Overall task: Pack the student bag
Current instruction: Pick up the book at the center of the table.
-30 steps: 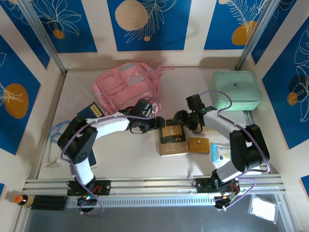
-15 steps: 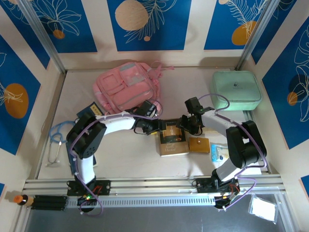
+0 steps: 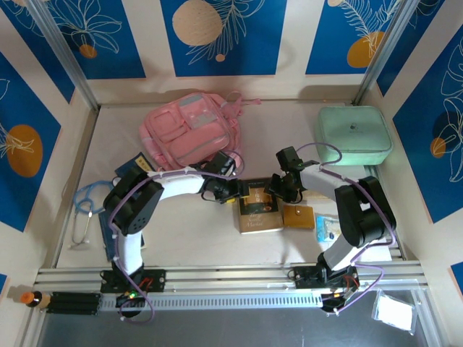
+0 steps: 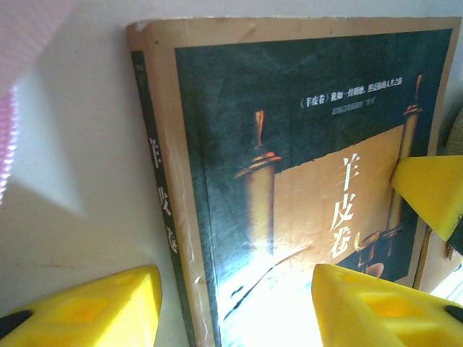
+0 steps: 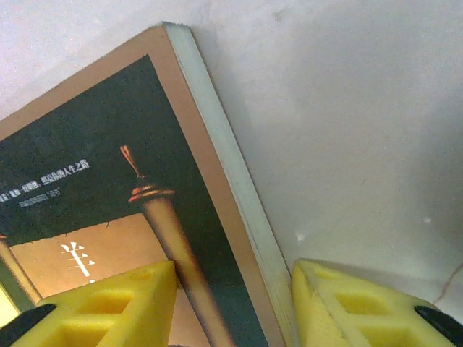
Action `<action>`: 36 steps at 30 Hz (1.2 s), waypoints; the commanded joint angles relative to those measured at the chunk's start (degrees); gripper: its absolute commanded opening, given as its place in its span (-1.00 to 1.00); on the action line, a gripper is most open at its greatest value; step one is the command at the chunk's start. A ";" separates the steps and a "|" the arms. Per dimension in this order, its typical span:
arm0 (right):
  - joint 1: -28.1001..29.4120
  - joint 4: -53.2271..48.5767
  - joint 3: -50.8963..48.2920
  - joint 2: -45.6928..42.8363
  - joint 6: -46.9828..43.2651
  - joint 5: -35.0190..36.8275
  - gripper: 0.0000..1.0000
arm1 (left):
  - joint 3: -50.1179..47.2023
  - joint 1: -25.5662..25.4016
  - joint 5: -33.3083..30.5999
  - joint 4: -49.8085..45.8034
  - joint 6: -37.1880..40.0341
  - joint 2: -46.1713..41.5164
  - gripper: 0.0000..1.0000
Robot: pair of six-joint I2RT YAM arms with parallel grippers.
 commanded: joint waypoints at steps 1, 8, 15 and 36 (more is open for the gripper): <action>0.10 -0.08 -0.38 1.53 0.96 -2.62 -0.10 | 1.74 -0.48 2.94 2.26 -0.17 1.63 0.12; -0.12 0.70 -0.54 2.33 1.96 -3.59 -0.11 | 2.40 -0.46 7.65 5.33 -0.68 2.44 0.13; -0.73 2.09 -1.76 2.17 4.35 -5.17 -0.12 | -0.29 -0.36 12.86 15.20 -3.81 -1.40 0.17; -1.29 1.84 0.26 3.54 4.37 -5.37 -0.34 | -2.73 -0.33 12.85 21.54 -0.43 -2.80 -0.15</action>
